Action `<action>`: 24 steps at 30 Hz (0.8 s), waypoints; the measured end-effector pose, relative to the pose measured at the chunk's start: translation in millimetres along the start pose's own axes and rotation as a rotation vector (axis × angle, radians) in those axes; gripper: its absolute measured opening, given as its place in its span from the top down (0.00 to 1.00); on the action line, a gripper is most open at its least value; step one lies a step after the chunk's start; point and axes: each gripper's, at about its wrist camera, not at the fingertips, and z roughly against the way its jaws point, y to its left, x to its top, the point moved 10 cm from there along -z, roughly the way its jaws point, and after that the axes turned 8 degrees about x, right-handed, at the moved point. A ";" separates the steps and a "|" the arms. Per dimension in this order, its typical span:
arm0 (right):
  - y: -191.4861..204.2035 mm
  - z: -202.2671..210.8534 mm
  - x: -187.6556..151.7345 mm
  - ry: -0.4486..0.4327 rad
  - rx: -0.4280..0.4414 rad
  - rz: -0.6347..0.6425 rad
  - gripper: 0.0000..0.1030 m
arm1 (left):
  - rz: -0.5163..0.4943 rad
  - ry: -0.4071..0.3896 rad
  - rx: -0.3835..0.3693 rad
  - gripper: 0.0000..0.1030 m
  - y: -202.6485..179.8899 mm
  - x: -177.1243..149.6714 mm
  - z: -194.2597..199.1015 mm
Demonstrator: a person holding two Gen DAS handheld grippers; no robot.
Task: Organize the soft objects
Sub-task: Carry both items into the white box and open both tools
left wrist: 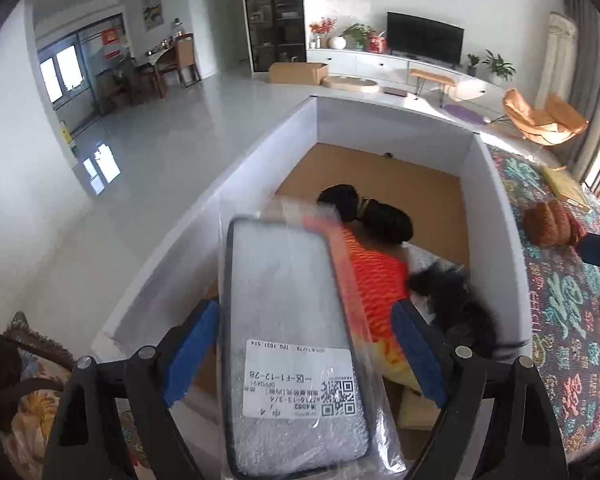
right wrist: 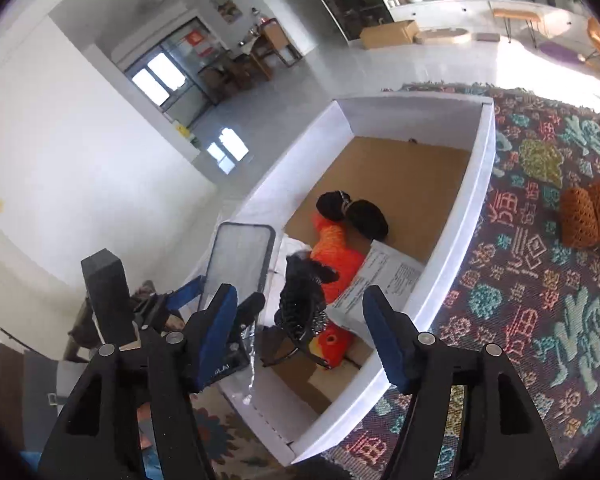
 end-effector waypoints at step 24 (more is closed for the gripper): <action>-322.5 213.5 -168.1 -0.213 -0.970 -0.193 0.28 | -0.371 -0.151 -0.360 0.06 -300.7 -24.5 98.1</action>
